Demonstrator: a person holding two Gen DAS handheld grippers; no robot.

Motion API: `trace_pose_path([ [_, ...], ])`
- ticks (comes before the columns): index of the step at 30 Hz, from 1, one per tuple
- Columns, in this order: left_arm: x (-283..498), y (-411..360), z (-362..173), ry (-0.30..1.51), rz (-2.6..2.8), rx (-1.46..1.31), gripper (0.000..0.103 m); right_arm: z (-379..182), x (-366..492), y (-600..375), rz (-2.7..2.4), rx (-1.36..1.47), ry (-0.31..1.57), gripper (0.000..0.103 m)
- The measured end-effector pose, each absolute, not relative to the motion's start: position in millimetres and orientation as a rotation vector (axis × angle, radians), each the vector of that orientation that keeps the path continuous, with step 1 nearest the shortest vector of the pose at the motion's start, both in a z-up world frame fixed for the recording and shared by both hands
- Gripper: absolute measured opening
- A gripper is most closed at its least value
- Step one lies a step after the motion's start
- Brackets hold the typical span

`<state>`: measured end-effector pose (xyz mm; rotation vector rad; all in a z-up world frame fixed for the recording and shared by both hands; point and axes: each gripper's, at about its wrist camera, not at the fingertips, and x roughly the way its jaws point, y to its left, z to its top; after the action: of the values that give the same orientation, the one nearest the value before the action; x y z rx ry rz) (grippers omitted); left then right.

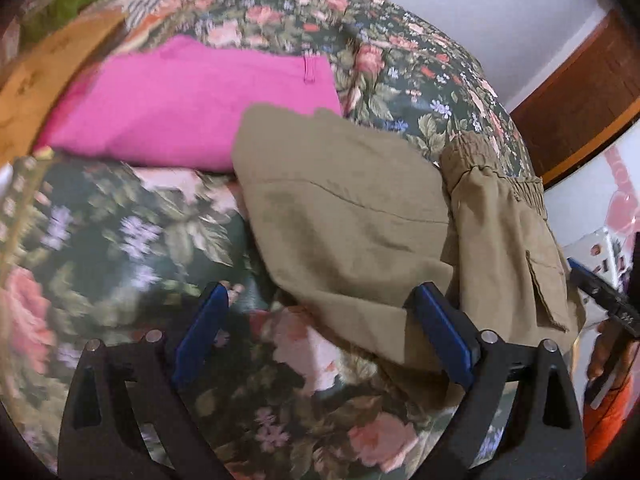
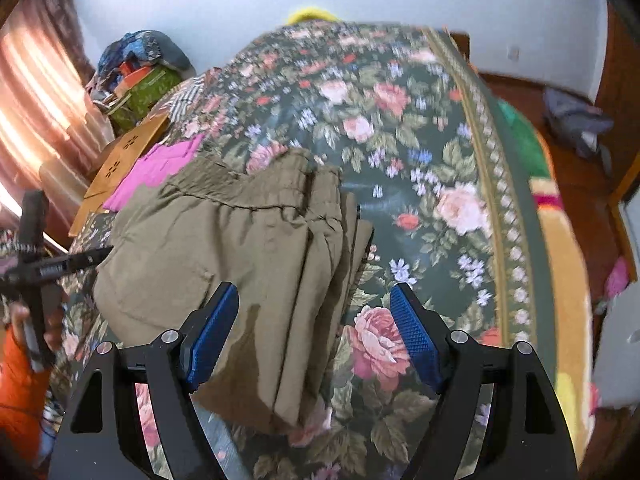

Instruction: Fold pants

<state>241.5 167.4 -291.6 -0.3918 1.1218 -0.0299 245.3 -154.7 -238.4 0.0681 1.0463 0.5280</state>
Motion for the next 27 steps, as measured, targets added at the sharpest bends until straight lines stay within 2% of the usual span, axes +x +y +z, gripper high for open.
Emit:
trace_pose_path([
  [11, 259.0, 159.9, -302.7, 1.090, -0.072, -0.401, 0.095, -277.0, 277.8, -137.3, 0.604, 0.098, 1.140, 0.074],
  [13, 259.8, 159.4, -301.9, 1.079, -0.062, -0.396, 0.090, -281.0, 281.1, -135.8, 0.632, 0.108, 1.155, 0.071],
  [15, 262.1, 157.9, -300.7, 1.072, -0.064, -0.399, 0.079, -281.7, 283.0, -136.2, 0.654, 0.115, 1.159, 0.067],
  [21, 266.6, 154.6, -297.7, 1.055, -0.044, -0.391, 0.066, -277.8, 282.6, -131.9, 0.685, 0.095, 1.136, 0.054],
  [23, 266.1, 152.2, -294.5, 1.048, -0.037, -0.363, 0.059, -274.4, 282.0, -130.2, 0.681, 0.077, 1.117, 0.048],
  [25, 265.4, 148.4, -290.6, 1.045, -0.027, -0.318, 0.051, -271.1, 283.8, -126.4, 0.669, 0.051, 1.094, 0.034],
  [27, 264.7, 146.1, -287.5, 1.042, -0.018, -0.285, 0.041, -266.1, 284.6, -125.2, 0.669, 0.030, 1.068, 0.027],
])
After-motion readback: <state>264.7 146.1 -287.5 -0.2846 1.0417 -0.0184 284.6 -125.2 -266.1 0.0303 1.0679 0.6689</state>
